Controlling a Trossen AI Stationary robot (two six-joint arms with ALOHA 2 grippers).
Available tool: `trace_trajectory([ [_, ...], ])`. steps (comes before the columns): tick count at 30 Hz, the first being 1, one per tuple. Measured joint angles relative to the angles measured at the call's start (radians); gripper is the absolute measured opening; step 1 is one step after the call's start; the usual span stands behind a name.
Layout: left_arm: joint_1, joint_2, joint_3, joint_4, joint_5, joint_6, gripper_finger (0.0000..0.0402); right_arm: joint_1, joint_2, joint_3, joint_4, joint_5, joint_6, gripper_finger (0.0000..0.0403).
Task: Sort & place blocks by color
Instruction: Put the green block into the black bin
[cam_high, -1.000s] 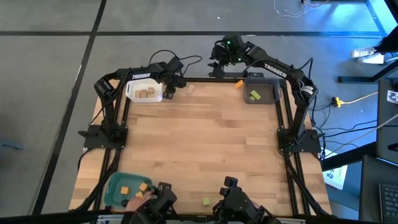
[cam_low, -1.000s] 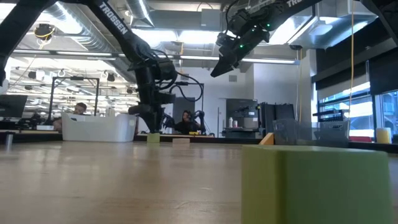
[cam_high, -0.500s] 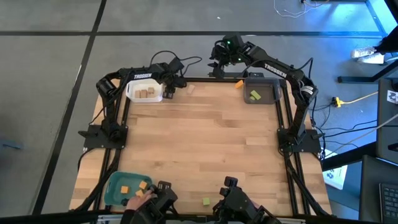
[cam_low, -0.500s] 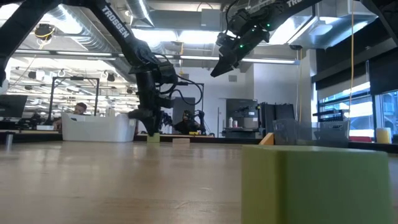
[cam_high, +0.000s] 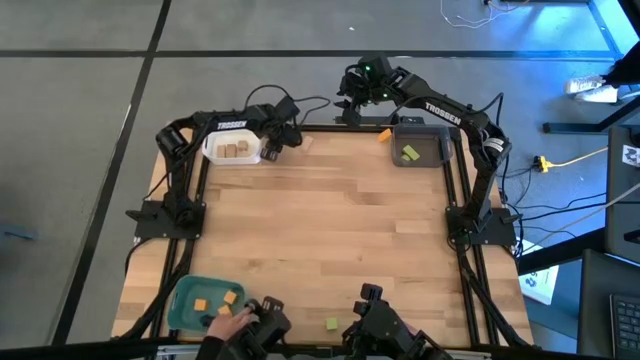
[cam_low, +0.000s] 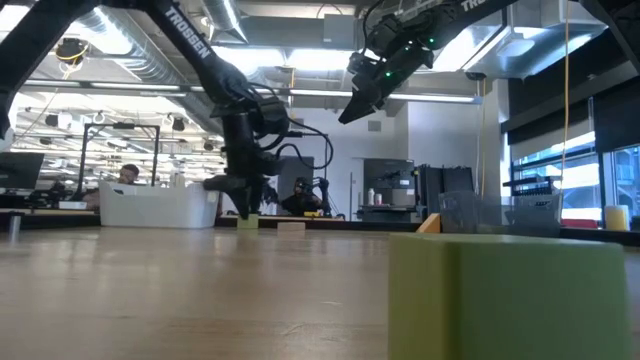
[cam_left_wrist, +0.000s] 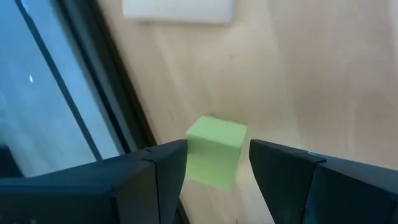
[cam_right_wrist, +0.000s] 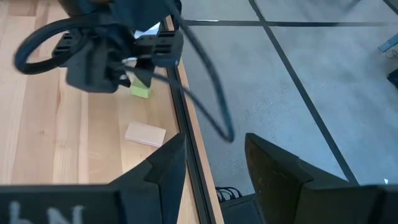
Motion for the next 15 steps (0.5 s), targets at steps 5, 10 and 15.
trace_trajectory([
  [5,-0.027,0.000,0.000,-0.001,-0.003,0.077,0.0170,0.000,0.000,0.000,0.000,0.000,0.001,0.0165],
  [10,-0.033,0.000,0.000,-0.001,-0.047,0.078,0.0170,0.000,0.000,0.000,0.000,0.000,0.003,0.0165],
  [15,-0.024,0.000,0.000,-0.002,-0.100,0.053,0.0170,0.000,0.000,0.000,0.001,0.000,0.003,0.0165],
])
